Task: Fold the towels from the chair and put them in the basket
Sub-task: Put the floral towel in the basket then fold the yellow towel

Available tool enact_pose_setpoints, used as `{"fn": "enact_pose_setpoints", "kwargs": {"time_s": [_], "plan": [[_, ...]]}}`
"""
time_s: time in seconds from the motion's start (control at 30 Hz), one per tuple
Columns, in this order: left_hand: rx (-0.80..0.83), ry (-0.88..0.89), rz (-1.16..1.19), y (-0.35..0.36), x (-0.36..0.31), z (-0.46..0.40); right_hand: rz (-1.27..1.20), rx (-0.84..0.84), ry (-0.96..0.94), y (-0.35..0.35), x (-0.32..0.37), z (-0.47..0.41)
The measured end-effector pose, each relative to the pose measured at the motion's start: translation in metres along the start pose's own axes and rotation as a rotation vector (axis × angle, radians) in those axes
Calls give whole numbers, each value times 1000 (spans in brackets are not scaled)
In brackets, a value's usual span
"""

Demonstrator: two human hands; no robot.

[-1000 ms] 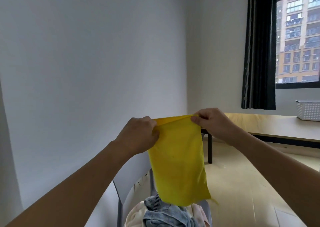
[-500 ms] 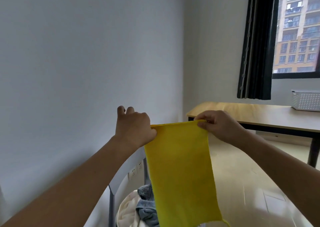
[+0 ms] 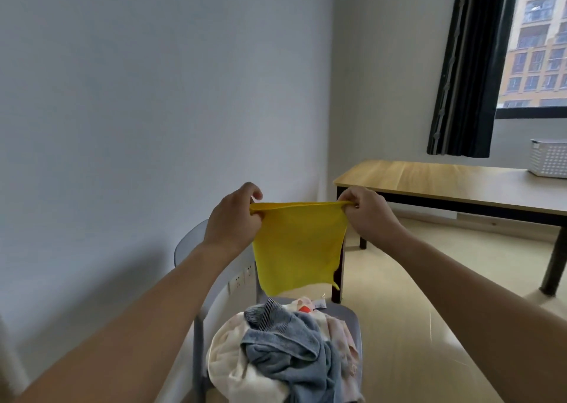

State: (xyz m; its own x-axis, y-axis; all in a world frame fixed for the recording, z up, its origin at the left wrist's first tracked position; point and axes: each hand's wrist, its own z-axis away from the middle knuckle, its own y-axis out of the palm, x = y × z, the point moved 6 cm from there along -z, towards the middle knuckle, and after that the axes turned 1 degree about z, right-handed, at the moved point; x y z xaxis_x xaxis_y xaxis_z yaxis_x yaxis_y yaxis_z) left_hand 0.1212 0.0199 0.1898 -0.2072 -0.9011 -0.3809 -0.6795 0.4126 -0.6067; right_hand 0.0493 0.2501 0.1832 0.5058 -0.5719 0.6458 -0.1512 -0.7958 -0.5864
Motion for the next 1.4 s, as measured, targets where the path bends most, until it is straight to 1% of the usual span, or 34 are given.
{"fn": "enact_pose_setpoints", "kwargs": {"time_s": [0.03, 0.07, 0.1, 0.17, 0.23, 0.3, 0.33, 0.4, 0.47, 0.53, 0.6, 0.67, 0.73, 0.77, 0.87, 0.93, 1.0, 1.1, 1.2, 1.3, 1.4], "plan": [[49, 17, -2, 3, 2, 6, -1, 20, 18, 4, -5, 7], [133, 14, 11, 11, 4, 14, 2, 58, 45, 10, -14, 16], [263, -9, 54, 22, 8, 26, 6, 127, 84, 20, -25, 26], [608, -85, 157, 53, 16, 62, 43, 363, 197, 49, -53, 53], [940, -151, 145, 84, 26, 108, 122, 603, 332, 76, -87, 85], [1192, -243, 111, 114, 42, 154, 186, 772, 436, 98, -116, 116], [1283, -298, 91, 127, 49, 173, 217, 839, 466, 107, -128, 128], [1411, -386, 80, 147, 62, 205, 268, 950, 497, 123, -145, 148], [1478, -455, 68, 159, 71, 224, 279, 1000, 512, 136, -156, 158], [1470, -490, 55, 168, 81, 228, 271, 995, 508, 146, -161, 158], [1406, -497, 25, 174, 95, 222, 252, 936, 476, 155, -165, 146], [1305, -501, -48, 180, 114, 206, 219, 844, 402, 168, -167, 125], [1153, -453, -136, 182, 129, 188, 212, 749, 298, 183, -165, 100], [1052, -434, -139, 183, 135, 179, 217, 703, 259, 192, -164, 88], [767, -472, -104, 183, 151, 162, 225, 608, 215, 219, -164, 57], [665, -493, -100, 189, 161, 159, 239, 559, 219, 233, -168, 43], [642, -527, -58, 203, 174, 162, 248, 541, 260, 246, -177, 37], [685, -634, 2, 225, 199, 172, 246, 593, 315, 267, -195, 36], [677, -701, 46, 234, 215, 177, 173, 636, 358, 278, -199, 36], [677, -772, 161, 239, 222, 179, 120, 675, 362, 281, -195, 37], [727, -817, 261, 244, 218, 182, 137, 723, 367, 281, -194, 40]]}}
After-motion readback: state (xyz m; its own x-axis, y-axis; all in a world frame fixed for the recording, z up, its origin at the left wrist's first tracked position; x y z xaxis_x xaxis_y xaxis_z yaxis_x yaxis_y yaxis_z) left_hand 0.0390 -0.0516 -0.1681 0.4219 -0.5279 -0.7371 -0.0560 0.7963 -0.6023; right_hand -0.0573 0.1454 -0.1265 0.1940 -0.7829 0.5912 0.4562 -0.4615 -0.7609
